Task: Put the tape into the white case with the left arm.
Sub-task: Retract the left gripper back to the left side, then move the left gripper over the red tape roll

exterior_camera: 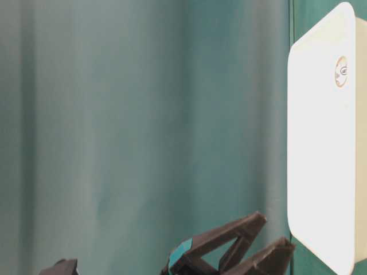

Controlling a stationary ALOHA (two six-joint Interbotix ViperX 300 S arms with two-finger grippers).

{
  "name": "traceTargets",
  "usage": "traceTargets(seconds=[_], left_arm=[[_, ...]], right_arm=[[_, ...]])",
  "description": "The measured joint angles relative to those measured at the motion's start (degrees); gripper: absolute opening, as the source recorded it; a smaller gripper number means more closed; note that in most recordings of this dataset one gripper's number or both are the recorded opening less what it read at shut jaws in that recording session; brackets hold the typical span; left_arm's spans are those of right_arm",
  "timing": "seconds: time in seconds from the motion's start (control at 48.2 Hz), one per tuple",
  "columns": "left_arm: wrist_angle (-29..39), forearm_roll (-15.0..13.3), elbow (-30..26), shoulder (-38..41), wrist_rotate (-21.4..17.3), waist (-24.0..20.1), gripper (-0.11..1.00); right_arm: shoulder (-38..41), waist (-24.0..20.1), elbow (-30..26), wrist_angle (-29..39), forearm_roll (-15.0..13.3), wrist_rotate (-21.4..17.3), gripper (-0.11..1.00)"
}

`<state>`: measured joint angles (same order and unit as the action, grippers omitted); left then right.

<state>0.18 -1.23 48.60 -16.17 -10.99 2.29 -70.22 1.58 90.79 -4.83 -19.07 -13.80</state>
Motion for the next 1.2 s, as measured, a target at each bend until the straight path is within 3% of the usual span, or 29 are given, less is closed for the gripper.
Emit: traceTargets(seconds=[0.58, 0.953, 1.202], left_arm=[[-3.8, 0.0, 5.0, -4.0, 0.0, 0.9, 0.78], [-4.7, 0.0, 5.2, -4.0, 0.0, 1.7, 0.78], [-4.8, 0.0, 5.1, -3.4, 0.5, 5.2, 0.78]], right_arm=[[0.0, 0.0, 0.0, 0.0, 0.0, 0.0, 0.98], [0.0, 0.0, 0.0, 0.1, 0.0, 0.0, 0.98], [0.0, 0.0, 0.0, 0.0, 0.0, 0.0, 0.98]])
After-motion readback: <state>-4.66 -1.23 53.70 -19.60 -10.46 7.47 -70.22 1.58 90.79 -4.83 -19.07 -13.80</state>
